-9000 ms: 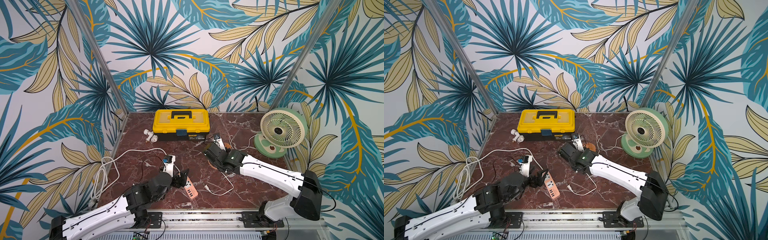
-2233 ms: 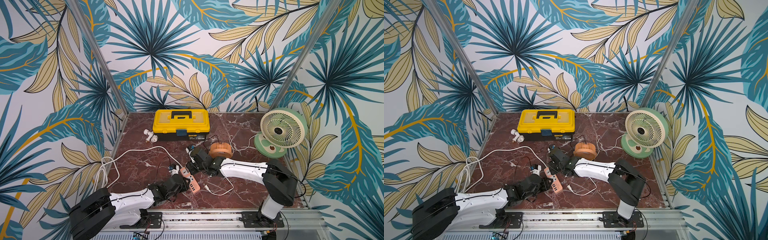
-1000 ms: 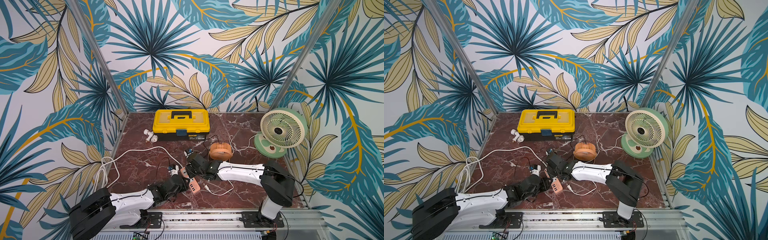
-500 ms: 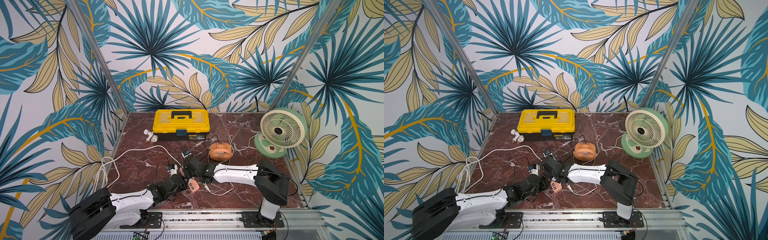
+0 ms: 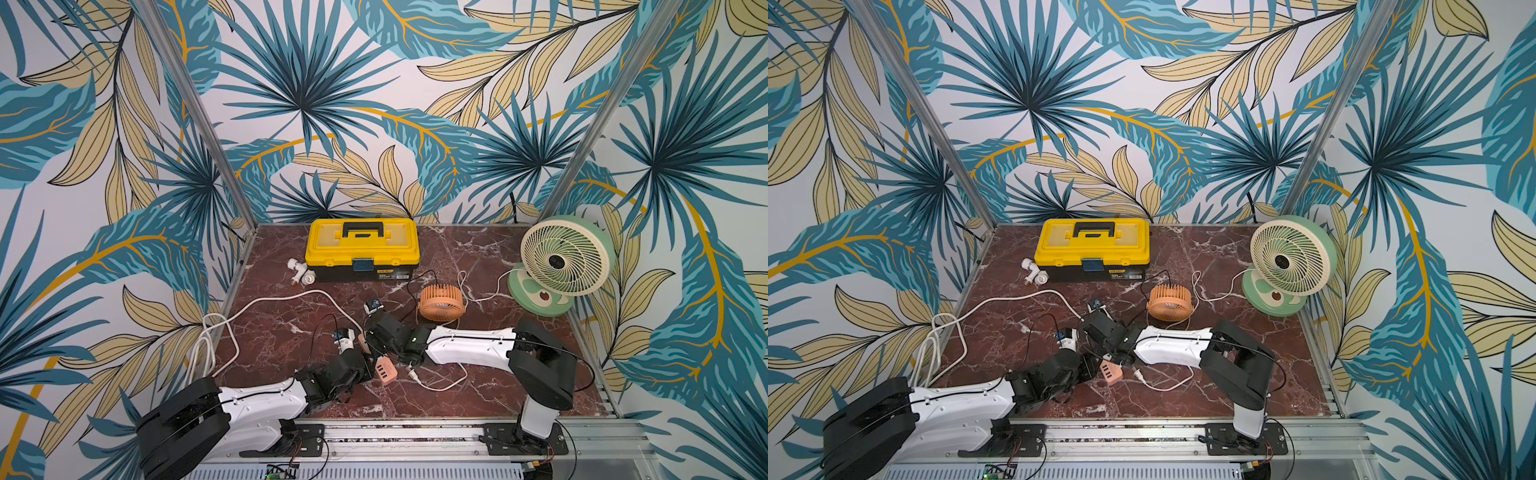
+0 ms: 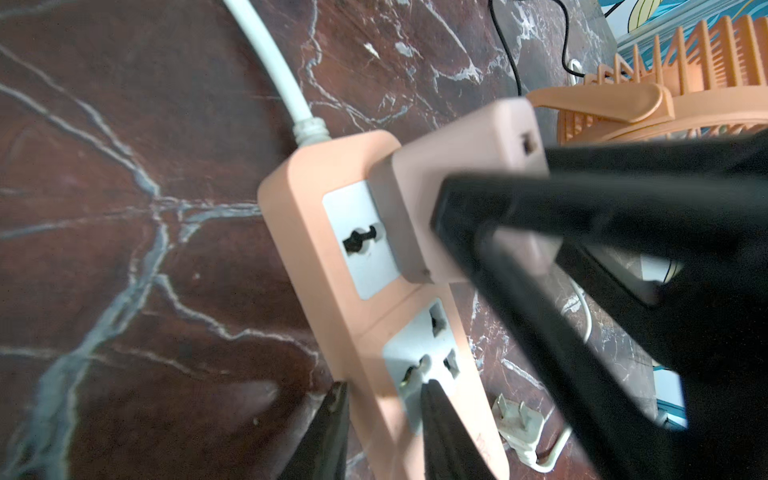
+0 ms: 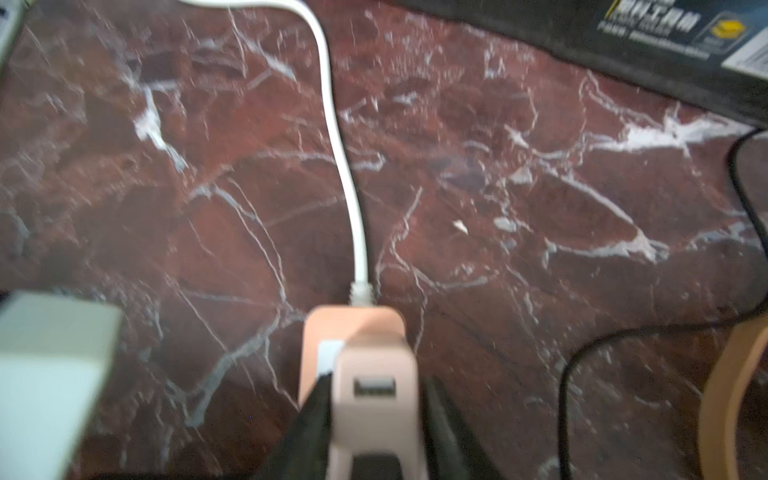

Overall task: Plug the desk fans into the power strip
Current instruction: Insert the plug into the socket.

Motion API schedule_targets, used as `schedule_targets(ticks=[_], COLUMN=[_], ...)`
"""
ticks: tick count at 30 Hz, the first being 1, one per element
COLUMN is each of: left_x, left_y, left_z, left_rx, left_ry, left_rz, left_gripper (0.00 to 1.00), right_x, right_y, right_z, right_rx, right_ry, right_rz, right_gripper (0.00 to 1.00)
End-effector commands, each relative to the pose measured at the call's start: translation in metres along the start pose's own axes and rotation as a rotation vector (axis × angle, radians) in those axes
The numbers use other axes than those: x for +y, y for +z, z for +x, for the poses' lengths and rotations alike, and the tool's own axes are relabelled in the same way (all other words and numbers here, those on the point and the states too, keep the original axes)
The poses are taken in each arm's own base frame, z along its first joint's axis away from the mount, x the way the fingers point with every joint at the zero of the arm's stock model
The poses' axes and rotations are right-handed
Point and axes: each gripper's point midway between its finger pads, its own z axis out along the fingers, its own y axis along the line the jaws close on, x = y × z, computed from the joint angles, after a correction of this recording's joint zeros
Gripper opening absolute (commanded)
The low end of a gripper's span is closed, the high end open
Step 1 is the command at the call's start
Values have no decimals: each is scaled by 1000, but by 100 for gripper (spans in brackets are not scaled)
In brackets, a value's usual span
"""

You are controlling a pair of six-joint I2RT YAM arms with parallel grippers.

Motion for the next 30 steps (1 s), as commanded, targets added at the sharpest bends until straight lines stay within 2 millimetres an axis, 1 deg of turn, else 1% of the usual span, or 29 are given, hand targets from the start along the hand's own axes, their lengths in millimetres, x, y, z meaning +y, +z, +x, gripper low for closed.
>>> schedule_targets(ticks=[1,5,8,11,13,17,20,23,25,27,29,30], left_x=[60,59,55,49,45,42,37,29,23,20,18,16], left_y=[-6,-8,-10,-12,-14,-19,-23,-27,-29,-31,-31,-30], left_z=[22,20,18,16,14,10,8,6,4,4,5,6], left_rx=[75,65,62,57,57,44,40,37,32,33,39,41], left_ry=[57,53,57,59,68,67,70,77,77,77,80,81], left_rz=[-210,-201,-191,-173,-161,-150,-131,-92,-64,-47,-29,-12], left_gripper=[34,35,35,35,36,37,41,46,47,48,48,48], right_x=[-20,-13,-9,-6,-1,10,11,6,-2,-13,-30,-35], right_y=[-11,-35,-52,-63,-64,-58,-59,-64,-71,-78,-85,-91], right_z=[43,15,5,0,0,-4,-7,-2,4,17,40,47], right_rx=[171,99,59,33,35,54,44,45,37,32,37,34], right_ry=[-25,12,37,60,67,66,75,58,50,70,101,117], right_rz=[48,3,-34,-70,-96,-112,-112,-92,-63,-47,-33,-33], right_gripper=[56,64,68,70,71,71,72,72,72,73,75,76])
